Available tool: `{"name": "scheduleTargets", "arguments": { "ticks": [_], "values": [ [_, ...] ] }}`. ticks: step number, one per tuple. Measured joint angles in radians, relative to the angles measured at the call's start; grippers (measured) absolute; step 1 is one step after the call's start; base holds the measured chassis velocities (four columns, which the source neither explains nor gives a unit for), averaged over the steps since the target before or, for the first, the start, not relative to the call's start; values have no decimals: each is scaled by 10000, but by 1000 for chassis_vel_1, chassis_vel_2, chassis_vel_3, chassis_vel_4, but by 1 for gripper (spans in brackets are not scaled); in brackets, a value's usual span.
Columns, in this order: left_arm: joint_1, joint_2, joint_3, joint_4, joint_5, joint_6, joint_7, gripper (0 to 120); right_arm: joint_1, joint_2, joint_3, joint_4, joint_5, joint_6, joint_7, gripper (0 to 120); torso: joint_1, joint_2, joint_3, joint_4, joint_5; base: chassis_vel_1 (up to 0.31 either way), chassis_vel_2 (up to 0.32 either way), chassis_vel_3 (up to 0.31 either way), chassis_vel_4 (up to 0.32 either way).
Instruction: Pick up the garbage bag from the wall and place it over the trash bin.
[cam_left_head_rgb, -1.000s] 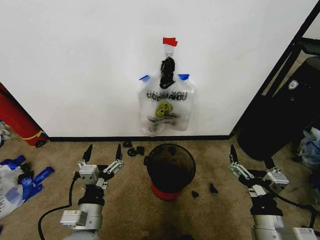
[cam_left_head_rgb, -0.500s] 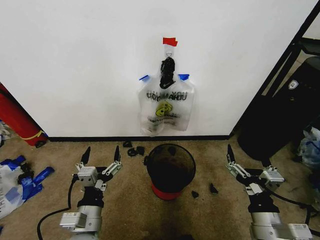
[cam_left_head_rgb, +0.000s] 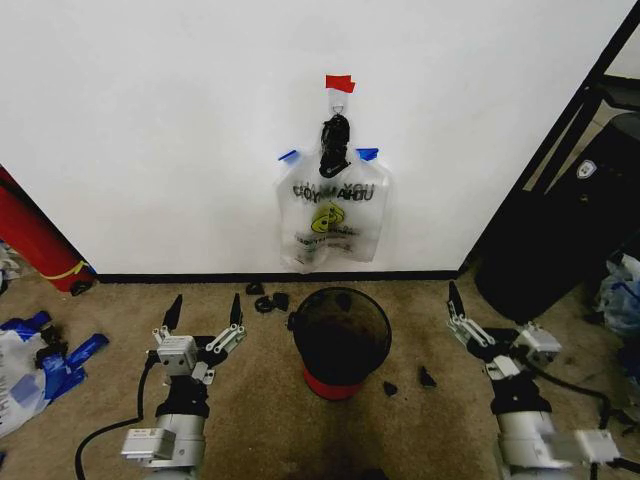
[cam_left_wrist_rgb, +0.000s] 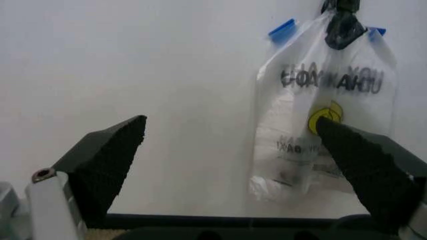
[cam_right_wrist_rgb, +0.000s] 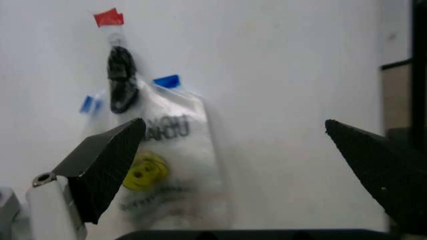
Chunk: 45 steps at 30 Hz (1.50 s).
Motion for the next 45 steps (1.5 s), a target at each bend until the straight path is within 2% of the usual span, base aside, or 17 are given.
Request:
{"name": "scheduleTargets", "arguments": {
  "ticks": [1, 4, 7, 9, 10, 13, 14, 16, 17, 19, 26, 36, 45],
  "values": [
    [0, 0, 0, 0, 0, 0, 0, 100, 0, 0, 0, 0, 0, 0, 0, 100, 0, 0, 0, 0, 0, 0, 0, 0, 0],
    [128, 49, -163, -4, 31, -60, 5, 100, 1365, -763, -195, -515, 1667, -683, -119, 100, 0, 0, 0, 6, 1, 0, 0, 0, 0],
    [187, 49, -221, -15, 56, -78, 7, 100, 1929, -1155, -364, -892, 2483, -1002, -255, 100, 0, 0, 1, 3, 0, 0, 0, 0, 0],
    [286, -54, -276, -17, 174, -107, 12, 100, 3062, -1723, -964, -1516, 3799, -1546, -435, 100, 0, 0, 1, 0, 1, 0, 0, 0, 0],
    [286, -54, -276, -17, 174, -107, 12, 100, 3062, -1723, -964, -1516, 3799, -1546, -435, 100, 0, 0, 1, 0, 1, 0, 0, 0, 0],
    [374, -247, -372, 11, 262, -125, 25, 100, 4790, -1921, -2024, -2250, 5008, -2098, -631, 100, 0, 0, 1, 4, 1, 0, 0, 0, 0],
    [374, -247, -372, 11, 262, -125, 25, 100, 4790, -1921, -2024, -2250, 5008, -2098, -631, 100, 0, 0, 1, 4, 1, 0, 0, 0, 0],
    [450, -356, -445, 13, 331, -135, 28, 100, 6128, -1852, -2806, -3050, 5605, -2306, -697, 100, 1, -1, 2, 8, 0, 0, 0, 0, 0],
    [450, -356, -445, 13, 331, -135, 28, 100, 6128, -1852, -2806, -3050, 5605, -2306, -697, 100, 1, -1, 2, 8, 0, 0, 0, 0, 0],
    [540, -447, -493, 11, 452, -164, 30, 100, 7219, -1653, -3387, -3907, 6203, -2422, -701, 100, 1, 0, 2, 1, 0, 0, 0, 0, 0],
    [703, -794, -608, -17, 660, -402, 33, 100, 9449, -871, -4228, -5563, 7124, -2655, -447, 100, 1, 0, 1, 3, -2, 0, 0, 0, 0],
    [673, -1022, -640, -139, 675, -407, 23, 100, 10567, -18, -4835, -6563, 7583, -2728, -320, 100, 1, -1, 0, 2, -2, 0, 0, 0, 0],
    [753, -1102, -668, -238, 653, -410, -21, 100, 10756, 161, -4872, -6962, 7719, -2754, -237, 100, 1, -1, 0, 3, -2, 0, 0, 0, 0]
  ]
}}
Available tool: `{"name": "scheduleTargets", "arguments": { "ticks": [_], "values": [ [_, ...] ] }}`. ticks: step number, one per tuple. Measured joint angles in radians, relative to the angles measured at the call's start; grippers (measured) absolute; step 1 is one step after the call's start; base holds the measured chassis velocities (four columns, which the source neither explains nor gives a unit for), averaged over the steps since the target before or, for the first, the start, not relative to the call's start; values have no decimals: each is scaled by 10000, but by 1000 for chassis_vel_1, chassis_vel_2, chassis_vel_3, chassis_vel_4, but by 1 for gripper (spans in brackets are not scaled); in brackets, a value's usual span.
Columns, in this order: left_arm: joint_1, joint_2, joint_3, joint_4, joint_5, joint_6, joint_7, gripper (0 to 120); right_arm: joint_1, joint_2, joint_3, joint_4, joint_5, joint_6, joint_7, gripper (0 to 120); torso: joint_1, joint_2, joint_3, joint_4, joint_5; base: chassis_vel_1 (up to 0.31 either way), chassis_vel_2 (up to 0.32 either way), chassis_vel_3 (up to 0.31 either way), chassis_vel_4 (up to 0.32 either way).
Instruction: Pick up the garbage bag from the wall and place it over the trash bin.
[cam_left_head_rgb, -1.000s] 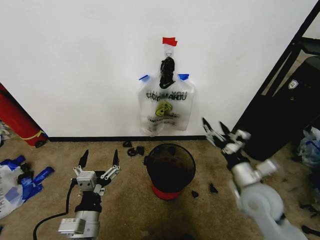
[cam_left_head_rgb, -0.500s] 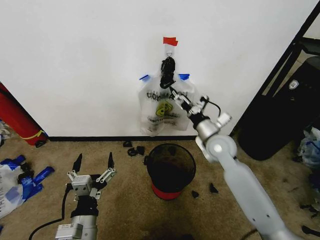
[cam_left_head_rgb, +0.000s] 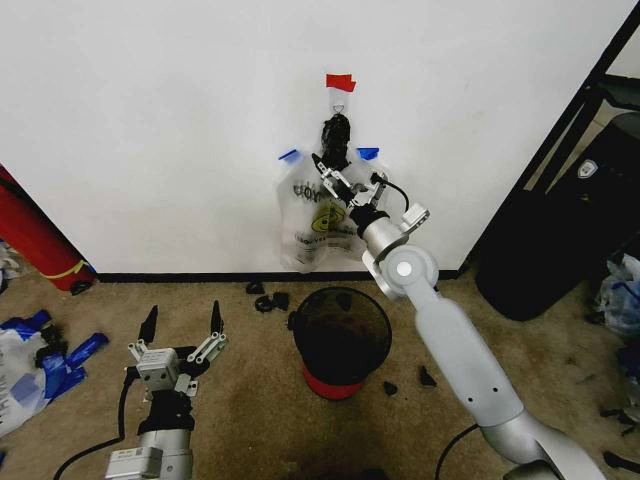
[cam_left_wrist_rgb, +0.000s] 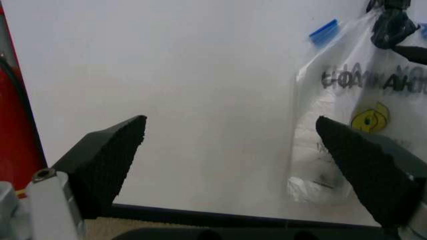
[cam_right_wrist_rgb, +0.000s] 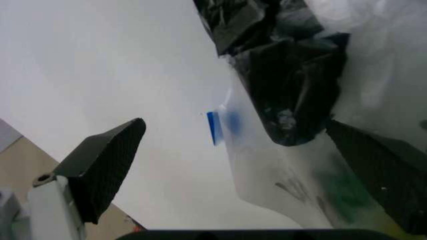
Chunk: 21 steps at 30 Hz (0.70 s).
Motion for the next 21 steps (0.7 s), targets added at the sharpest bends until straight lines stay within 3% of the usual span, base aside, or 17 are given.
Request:
{"name": "scheduleTargets", "arguments": {
  "ticks": [14, 21],
  "values": [
    [-91, 57, 14, -22, -45, 19, -14, 100, 113, 3, 124, -52, 70, -54, 37, 97, -1, 0, 0, -1, 2, 0, 0, 0, 0],
    [-110, 58, 40, -22, -60, 23, -25, 100, 146, -2, 194, -23, -5, -12, 242, 69, -1, 0, 0, -1, 2, 0, 0, 0, 0]
  ]
}}
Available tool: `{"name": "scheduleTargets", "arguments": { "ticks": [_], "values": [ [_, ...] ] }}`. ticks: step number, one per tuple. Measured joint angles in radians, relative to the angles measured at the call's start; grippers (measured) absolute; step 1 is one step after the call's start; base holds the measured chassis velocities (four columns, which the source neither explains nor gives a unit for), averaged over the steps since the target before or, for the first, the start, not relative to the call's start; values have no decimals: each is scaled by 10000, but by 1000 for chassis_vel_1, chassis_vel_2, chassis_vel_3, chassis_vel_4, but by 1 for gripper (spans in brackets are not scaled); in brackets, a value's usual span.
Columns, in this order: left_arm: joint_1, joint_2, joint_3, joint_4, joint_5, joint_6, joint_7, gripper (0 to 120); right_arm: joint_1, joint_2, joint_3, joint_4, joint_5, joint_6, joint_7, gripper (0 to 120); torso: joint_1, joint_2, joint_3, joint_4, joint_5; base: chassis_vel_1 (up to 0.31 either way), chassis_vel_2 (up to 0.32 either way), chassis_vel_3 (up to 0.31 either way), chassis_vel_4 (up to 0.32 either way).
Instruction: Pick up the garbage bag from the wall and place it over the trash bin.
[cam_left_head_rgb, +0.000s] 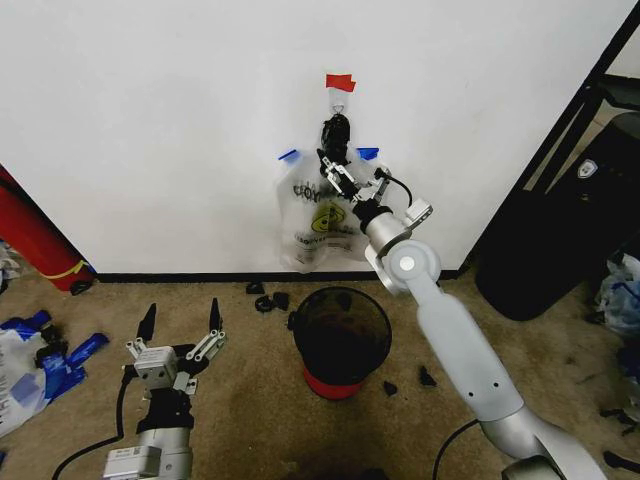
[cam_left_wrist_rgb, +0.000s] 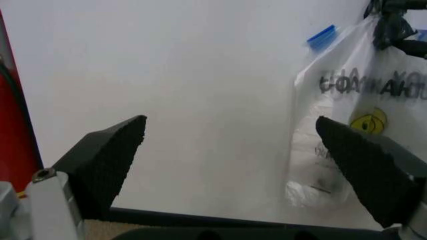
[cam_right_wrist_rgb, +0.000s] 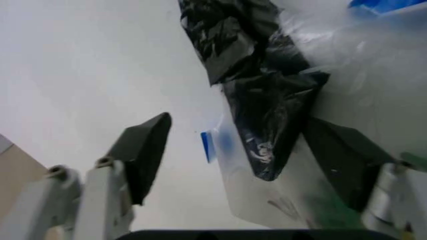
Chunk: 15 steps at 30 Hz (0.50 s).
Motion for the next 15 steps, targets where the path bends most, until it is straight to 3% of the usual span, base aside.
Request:
{"name": "scheduleTargets", "arguments": {
  "ticks": [15],
  "values": [
    [-26, -29, 47, 93, -64, 25, -28, 100, 61, -41, 180, -259, -96, 5, 58, 15, 0, 0, 0, 0, 0, 0, 0, 0, 0]
  ]
}}
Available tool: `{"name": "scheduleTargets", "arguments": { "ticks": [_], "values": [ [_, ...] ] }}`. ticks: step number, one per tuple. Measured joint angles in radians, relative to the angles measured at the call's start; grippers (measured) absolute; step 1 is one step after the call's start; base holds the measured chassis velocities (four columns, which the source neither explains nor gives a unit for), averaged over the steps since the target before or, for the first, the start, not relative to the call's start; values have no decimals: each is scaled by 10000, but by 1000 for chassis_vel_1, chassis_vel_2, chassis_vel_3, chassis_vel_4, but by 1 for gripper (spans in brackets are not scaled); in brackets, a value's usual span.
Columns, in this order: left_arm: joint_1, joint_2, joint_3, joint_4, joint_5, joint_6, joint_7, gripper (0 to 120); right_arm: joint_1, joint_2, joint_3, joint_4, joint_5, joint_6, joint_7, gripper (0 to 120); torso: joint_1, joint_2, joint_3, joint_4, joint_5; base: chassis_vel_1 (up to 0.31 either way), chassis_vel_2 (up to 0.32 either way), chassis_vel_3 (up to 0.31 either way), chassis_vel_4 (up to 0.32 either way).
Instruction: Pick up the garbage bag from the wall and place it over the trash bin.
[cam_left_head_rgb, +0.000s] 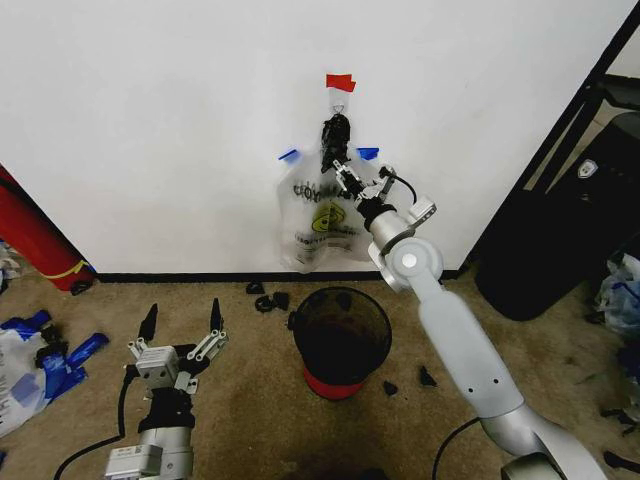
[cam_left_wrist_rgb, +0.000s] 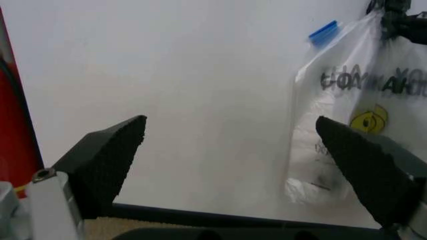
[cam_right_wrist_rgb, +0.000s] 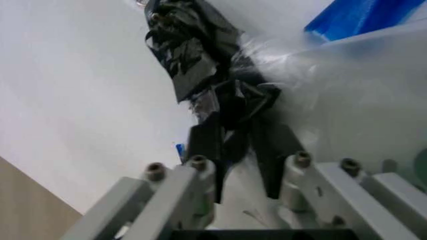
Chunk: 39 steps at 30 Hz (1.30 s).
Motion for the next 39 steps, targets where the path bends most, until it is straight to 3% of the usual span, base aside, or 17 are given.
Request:
{"name": "scheduleTargets", "arguments": {
  "ticks": [1, 4, 18, 31, 39],
  "values": [
    [0, 0, 0, 0, 0, 0, 0, 100, 0, 0, 0, 0, 0, 0, 0, 15, 0, 0, 0, 0, 0, 0, 0, 0, 0],
    [4, -48, 65, 10, 20, 13, -1, 100, 0, -48, 33, -41, -80, 18, 0, 0, 0, 0, 0, 0, 0, 0, 0, 0, 0],
    [22, -85, 276, 83, 79, 14, -18, 100, -775, -487, 109, 1078, -568, 131, 80, 0, 0, 0, 0, 1, 1, 0, 0, 0, 0],
    [-54, -1, 502, 118, 76, -28, -22, 100, -3618, -1569, 484, 3702, -1941, 192, -7, 0, -1, 0, -2, -1, 1, 0, 0, 0, 0],
    [-148, 211, 781, 153, 73, -46, -23, 100, -5789, -2138, 1400, 5175, -3100, 383, -228, 0, -1, 0, -1, 0, 2, 0, 0, 0, 0]
  ]
}}
